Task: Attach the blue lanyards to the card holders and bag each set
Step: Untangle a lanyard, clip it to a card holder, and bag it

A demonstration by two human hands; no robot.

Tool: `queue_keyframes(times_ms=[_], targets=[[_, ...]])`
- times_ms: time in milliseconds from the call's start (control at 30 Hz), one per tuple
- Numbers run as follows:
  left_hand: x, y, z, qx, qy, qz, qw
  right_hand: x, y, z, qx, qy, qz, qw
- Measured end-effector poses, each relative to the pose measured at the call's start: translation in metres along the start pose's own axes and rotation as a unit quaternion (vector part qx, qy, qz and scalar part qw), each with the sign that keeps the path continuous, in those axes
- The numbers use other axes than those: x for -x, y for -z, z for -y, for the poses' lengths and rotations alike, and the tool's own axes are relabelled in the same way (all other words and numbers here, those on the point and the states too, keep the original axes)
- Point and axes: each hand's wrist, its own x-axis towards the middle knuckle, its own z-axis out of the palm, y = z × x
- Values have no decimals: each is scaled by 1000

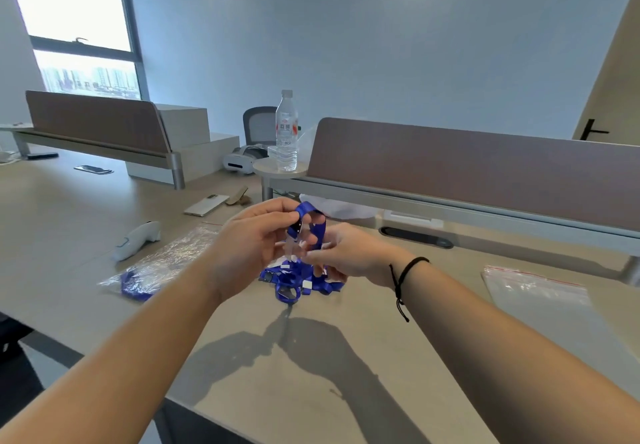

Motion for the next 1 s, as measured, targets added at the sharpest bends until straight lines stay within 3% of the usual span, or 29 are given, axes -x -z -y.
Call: queue_keyframes(times_ms=[133,200,300,367,433,500,700,833,900,1000], targets=[[2,7,4,-16,-34,-86,996,11,12,9,-68,2,-93,993],[2,11,17,-71,-20,-128,989,22,22,16,-166,14,-86,982],[10,3,39,-96,43,-54,993,39,32,22,-249,41,-41,967],[16,-7,55,-3,113,-4,994,48,35,21,-274,54,-26,960],[22,-19,73,119,174,62,976,55,37,18,-283,59,-25,957],[27,-25,88,164,218,124,954,65,39,12,-263,53,-33,963],[35,-37,113,190,246,170,935,98,49,-28,-224,0,-73,972],[30,-32,111,70,271,128,951,120,44,-69,-163,-84,-136,974],[28,-30,113,-84,259,113,956,130,29,-94,-133,-124,-152,972],[27,-28,127,-313,183,146,921,136,-8,-129,-106,-146,-189,965]])
